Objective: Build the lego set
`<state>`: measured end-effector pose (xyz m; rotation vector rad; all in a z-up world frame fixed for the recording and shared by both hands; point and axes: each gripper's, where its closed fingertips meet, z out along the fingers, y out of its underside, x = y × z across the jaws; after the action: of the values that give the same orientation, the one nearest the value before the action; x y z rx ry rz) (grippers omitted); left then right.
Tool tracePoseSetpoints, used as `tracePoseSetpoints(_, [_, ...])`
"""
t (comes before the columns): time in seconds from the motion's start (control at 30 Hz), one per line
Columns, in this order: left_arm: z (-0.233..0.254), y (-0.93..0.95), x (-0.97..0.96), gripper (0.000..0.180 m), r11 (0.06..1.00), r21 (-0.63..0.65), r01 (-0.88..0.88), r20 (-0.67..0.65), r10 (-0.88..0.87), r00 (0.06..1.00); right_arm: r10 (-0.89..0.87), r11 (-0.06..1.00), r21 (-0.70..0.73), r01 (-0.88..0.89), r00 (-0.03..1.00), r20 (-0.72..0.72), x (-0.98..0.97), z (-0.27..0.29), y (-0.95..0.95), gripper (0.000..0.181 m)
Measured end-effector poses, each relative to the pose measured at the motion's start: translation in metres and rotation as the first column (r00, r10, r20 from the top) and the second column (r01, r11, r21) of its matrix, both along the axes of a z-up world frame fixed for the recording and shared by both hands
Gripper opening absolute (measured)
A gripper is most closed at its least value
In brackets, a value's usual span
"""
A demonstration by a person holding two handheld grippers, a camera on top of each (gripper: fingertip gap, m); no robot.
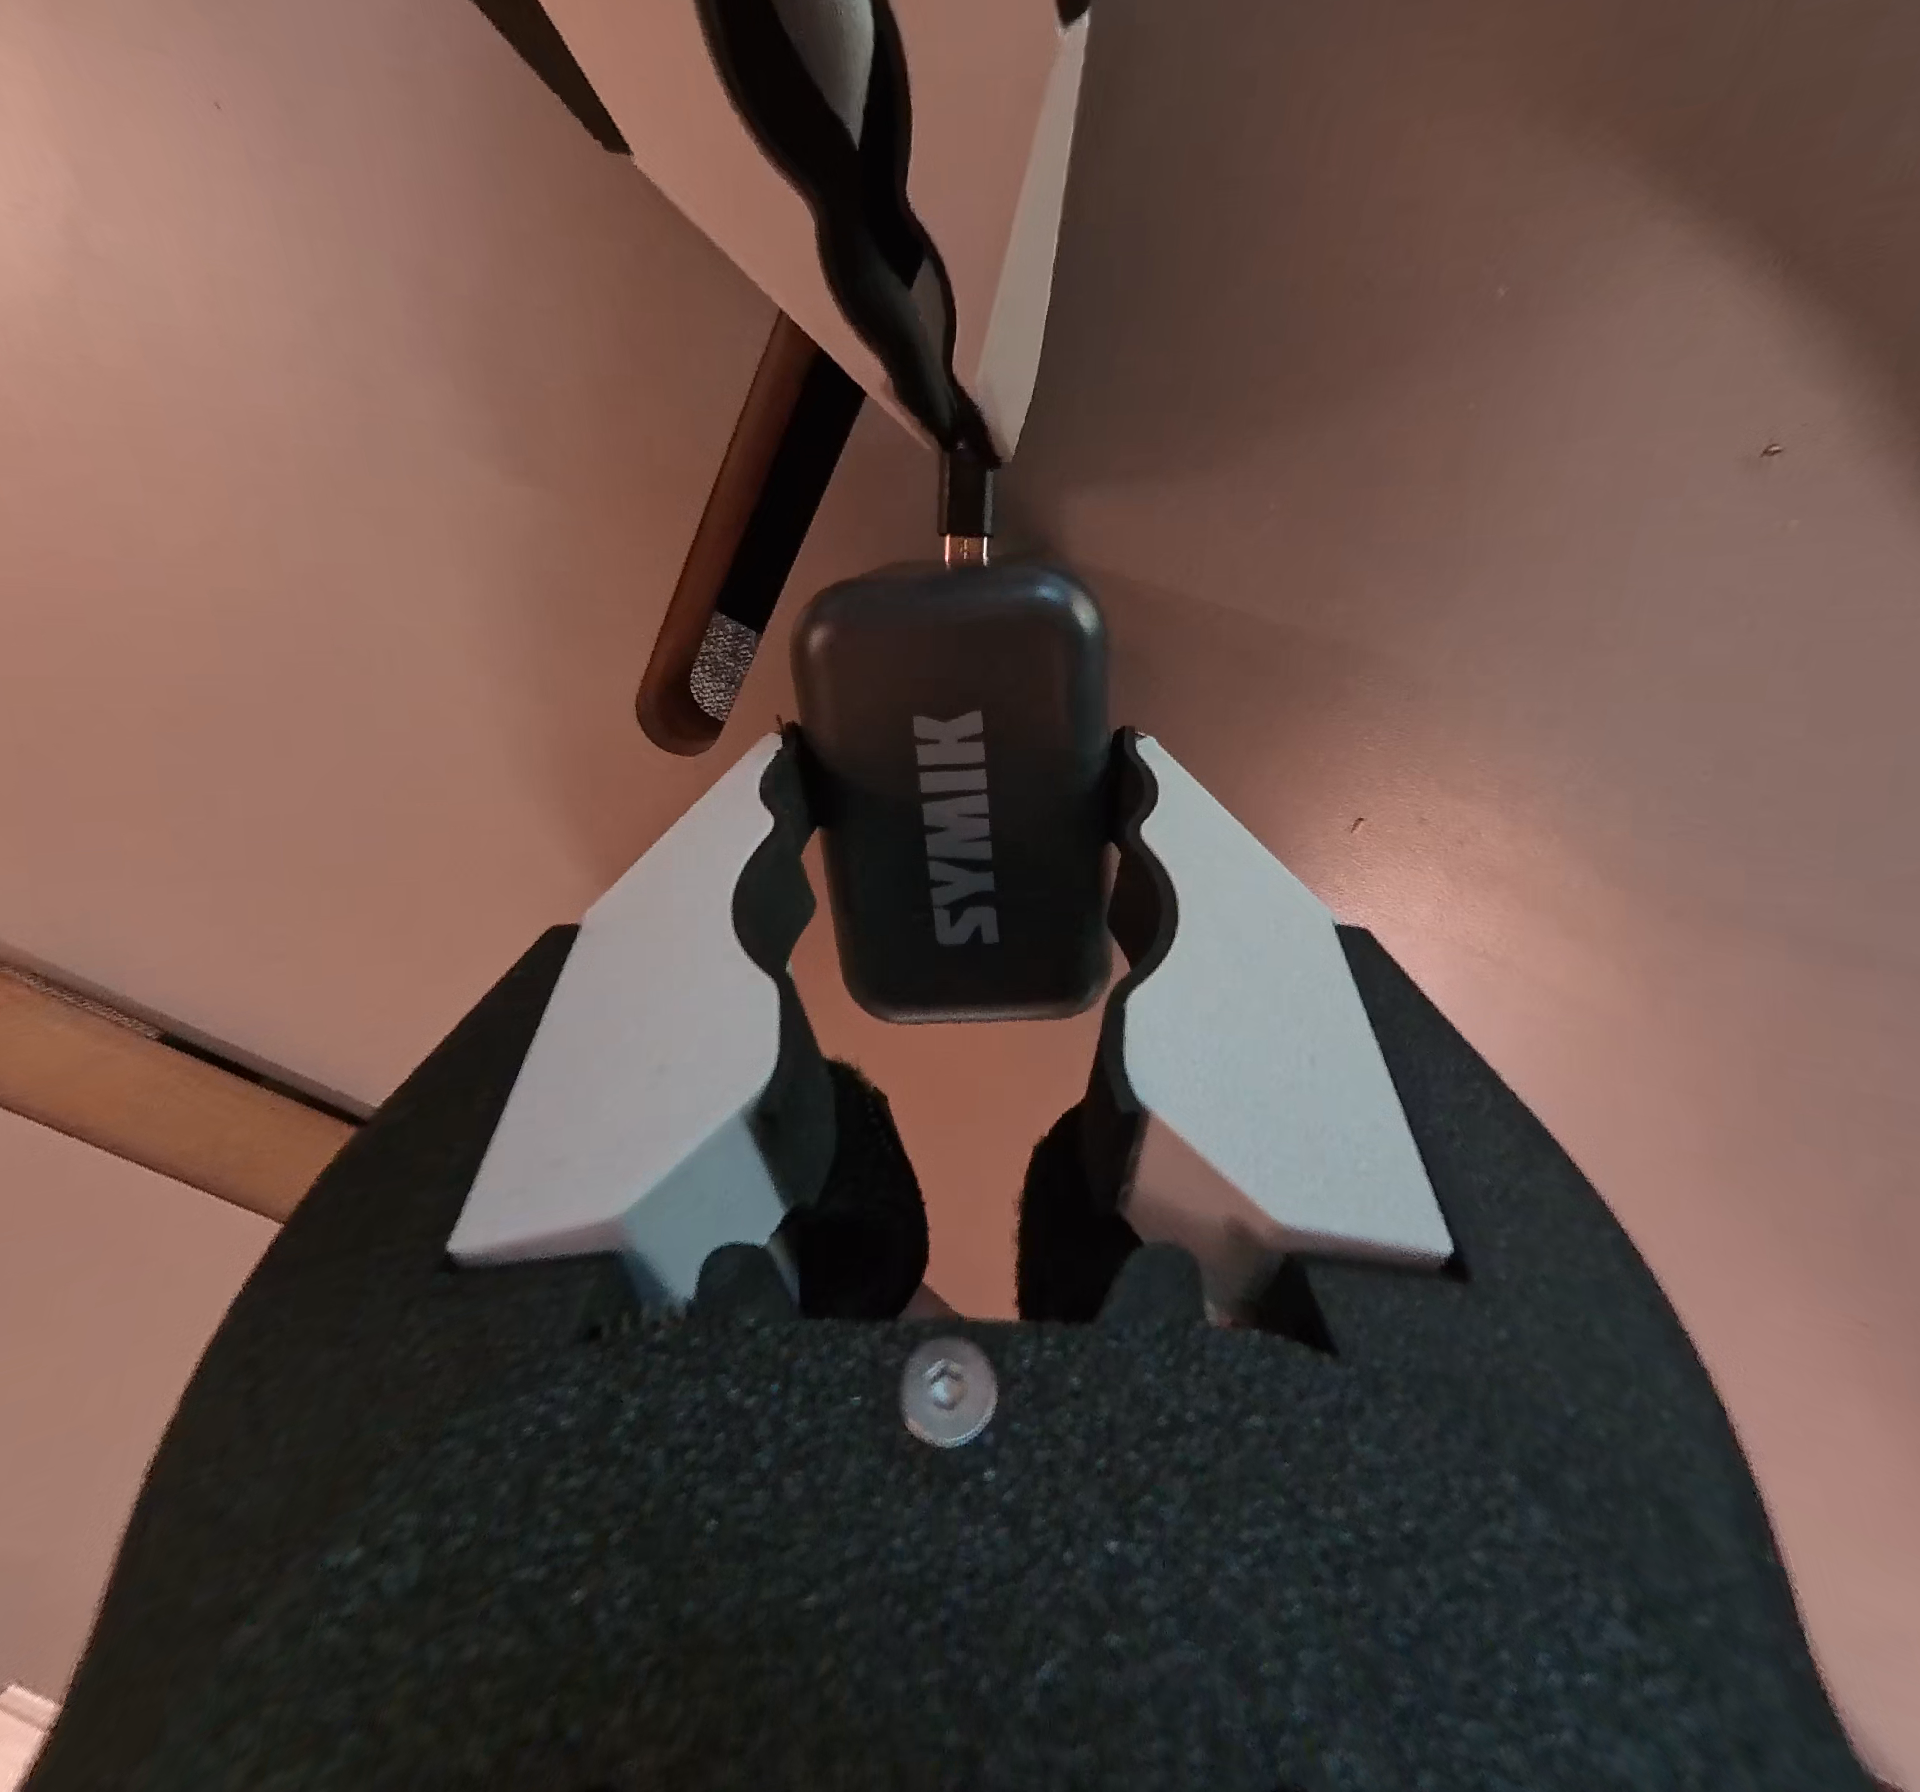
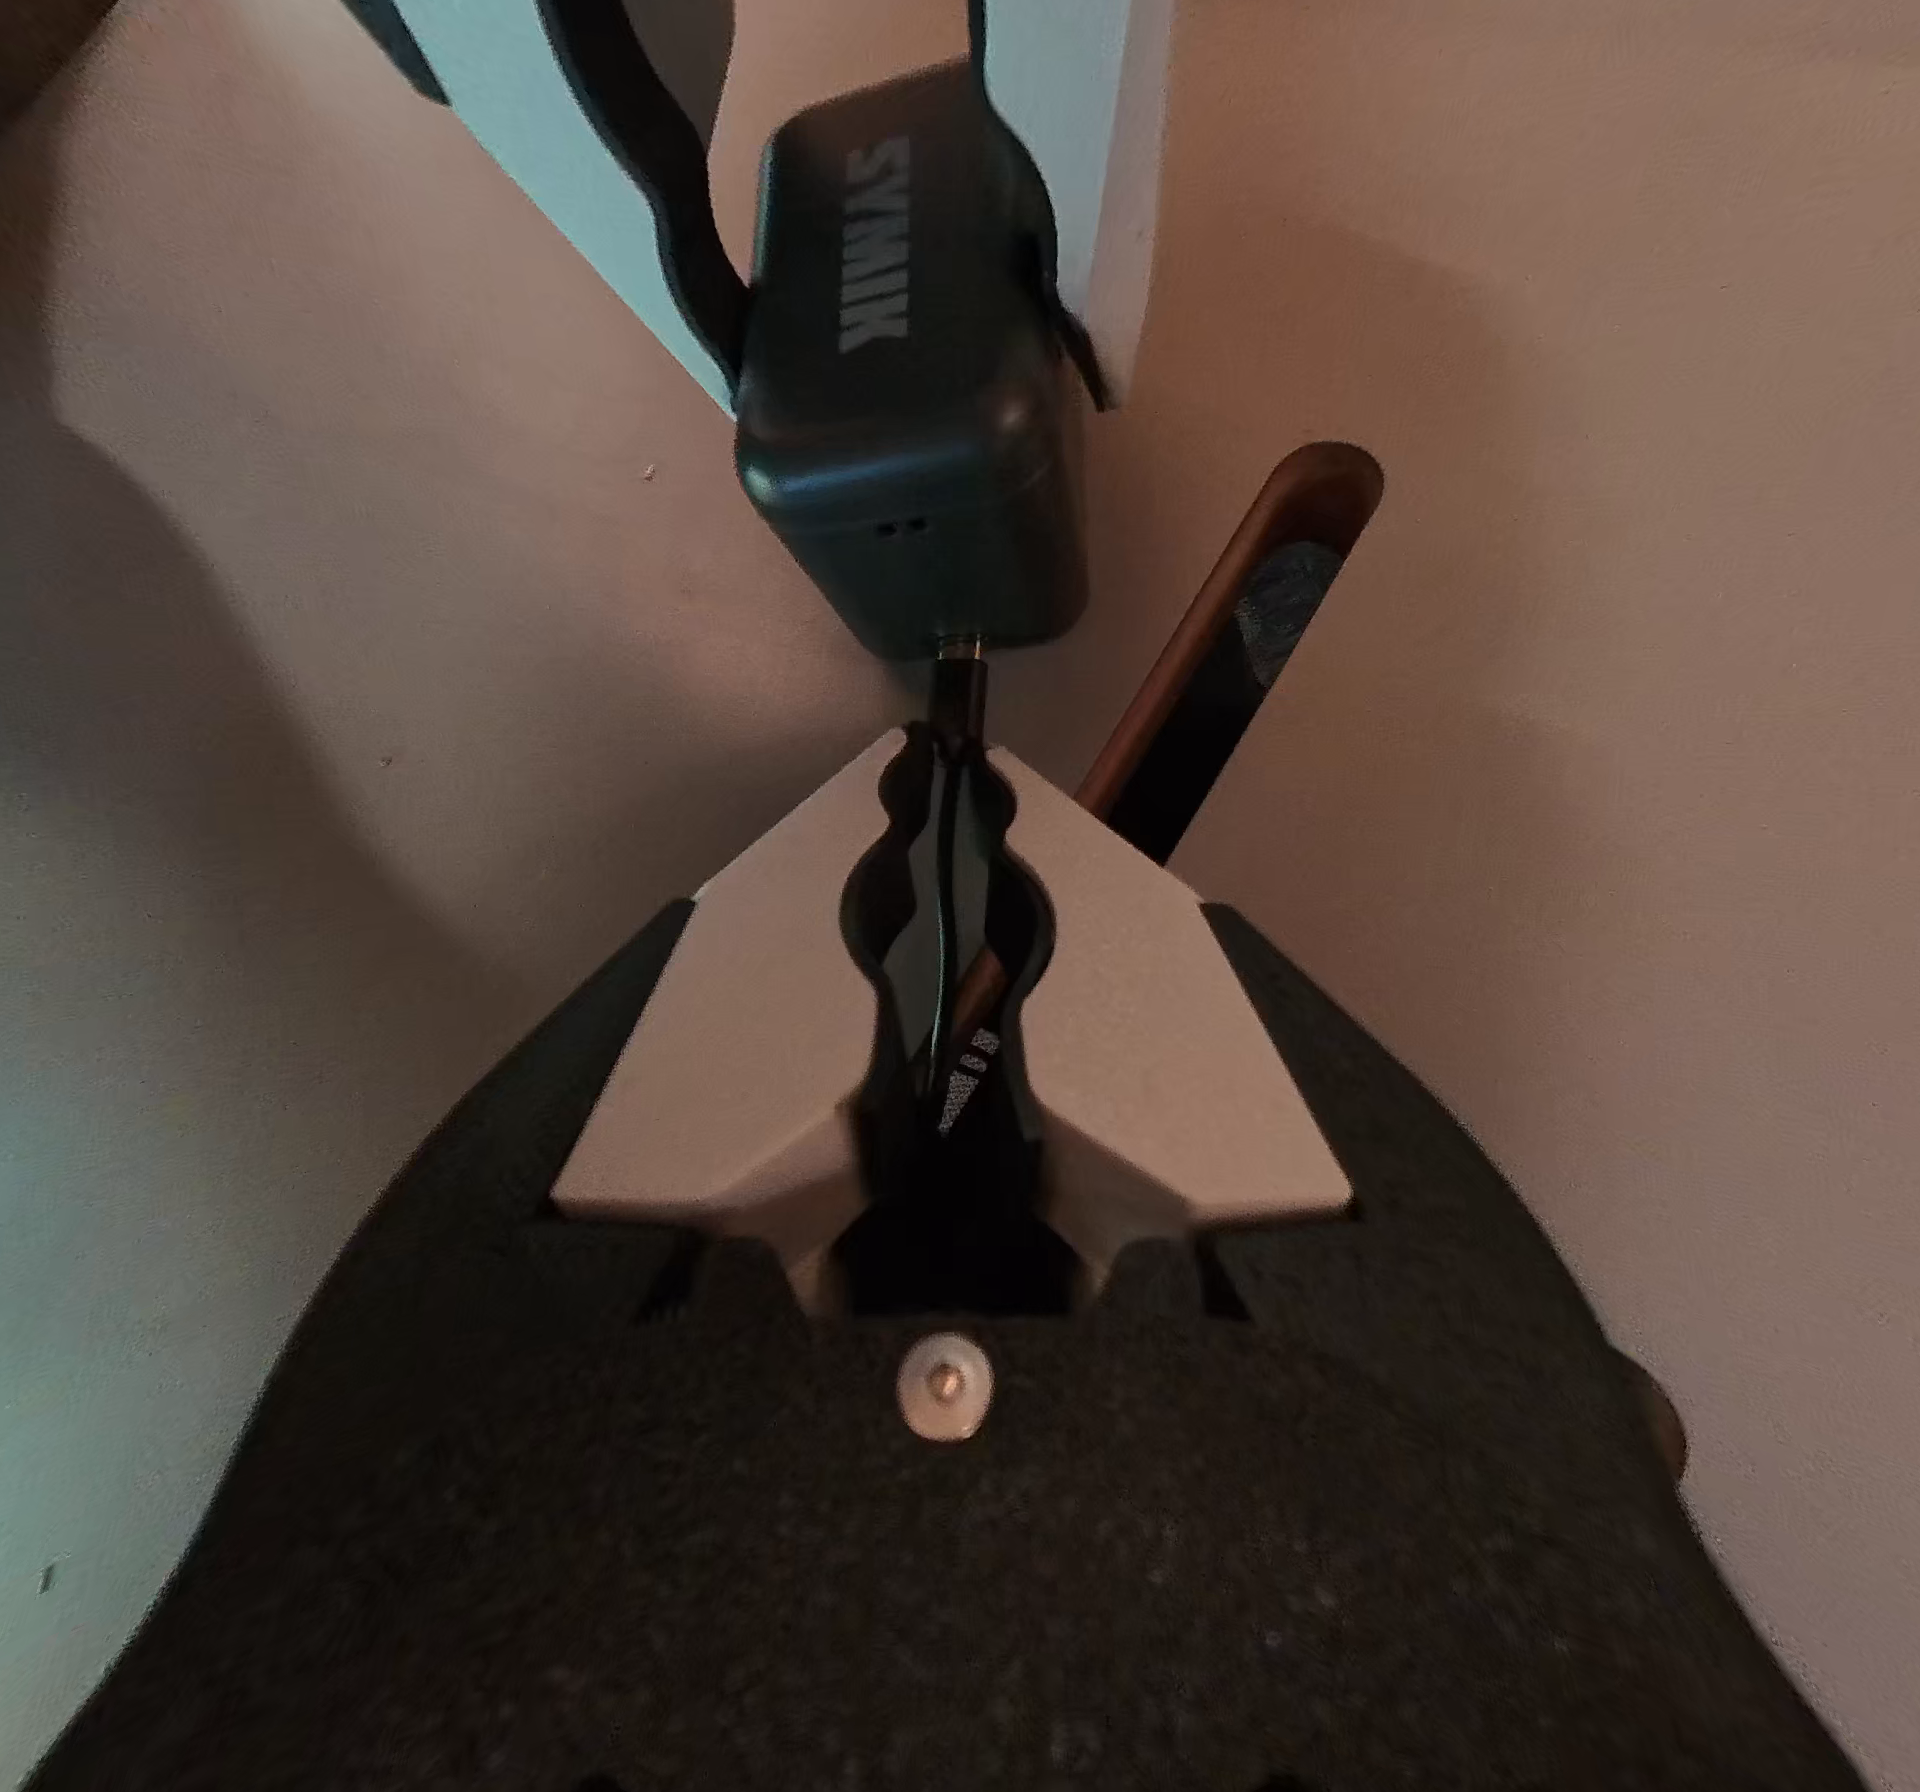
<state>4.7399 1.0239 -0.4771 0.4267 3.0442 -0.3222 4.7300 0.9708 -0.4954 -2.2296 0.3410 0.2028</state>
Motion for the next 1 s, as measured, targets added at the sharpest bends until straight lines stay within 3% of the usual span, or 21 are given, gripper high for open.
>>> tracePoseSetpoints(0.23, [-0.001, -0.001, 0.001, 0.054, 1.000, -0.003, -0.004, 0.010, 0.004, 1.000, -0.019, 0.999, 0.042, 0.023, 0.995, -0.093, 0.004, 0.003, 0.001, 0.006])
tracePoseSetpoints(0.87, [-0.011, 0.002, -0.006, 0.055, 1.000, -0.005, -0.005, 0.023, 0.005, 1.000, -0.075, 0.996, 0.047, 0.076, 0.997, -0.023, -0.002, 0.005, 0.010, 0.009])
tracePoseSetpoints(1.0, [0.002, 0.000, -0.018, 0.076, 0.996, -0.069, -0.065, -0.043, 0.062, 0.997, -0.230, 0.971, 0.077, 0.226, 0.972, 0.047, 0.006, 0.019, -0.008, 0.021])
